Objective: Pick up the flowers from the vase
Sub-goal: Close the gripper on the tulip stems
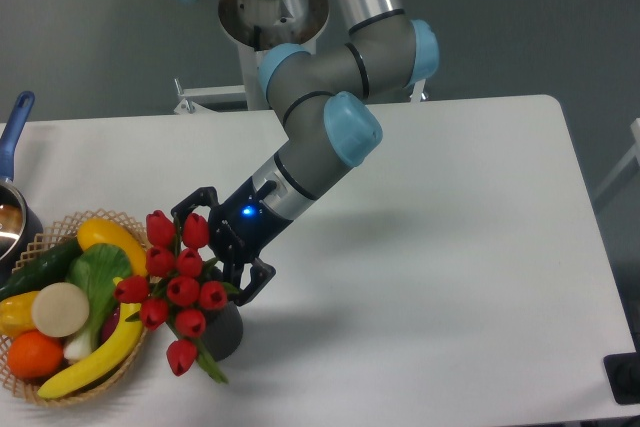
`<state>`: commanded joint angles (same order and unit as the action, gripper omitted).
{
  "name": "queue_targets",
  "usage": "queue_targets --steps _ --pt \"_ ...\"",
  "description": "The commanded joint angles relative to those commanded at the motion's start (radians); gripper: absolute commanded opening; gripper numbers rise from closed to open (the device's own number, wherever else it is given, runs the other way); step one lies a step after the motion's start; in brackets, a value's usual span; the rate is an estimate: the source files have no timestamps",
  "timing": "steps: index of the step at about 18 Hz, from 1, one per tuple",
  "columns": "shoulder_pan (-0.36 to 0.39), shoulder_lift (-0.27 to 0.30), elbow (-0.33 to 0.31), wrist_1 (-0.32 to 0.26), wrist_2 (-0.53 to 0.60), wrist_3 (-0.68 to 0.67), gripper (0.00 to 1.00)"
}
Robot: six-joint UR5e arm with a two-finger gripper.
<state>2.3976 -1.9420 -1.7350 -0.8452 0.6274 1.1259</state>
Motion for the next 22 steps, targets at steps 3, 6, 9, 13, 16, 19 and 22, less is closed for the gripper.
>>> queue_targets --steps 3,6,9,13,16,19,22 --pt "0.0 -0.003 0.012 0.0 0.0 0.0 0.96" --pt "0.002 -0.002 0.015 0.0 0.0 0.0 0.82" --pt "0.003 0.001 0.023 0.0 -0.002 -0.011 0.63" --pt "0.006 0.002 0.028 0.0 -0.003 -0.017 0.52" --pt "0.012 0.003 0.032 0.0 -0.003 -0.018 0.5" --pt "0.014 0.005 0.032 0.0 -0.003 -0.018 0.42" --pt "0.018 0.005 0.037 0.0 -0.008 -0.018 0.42"
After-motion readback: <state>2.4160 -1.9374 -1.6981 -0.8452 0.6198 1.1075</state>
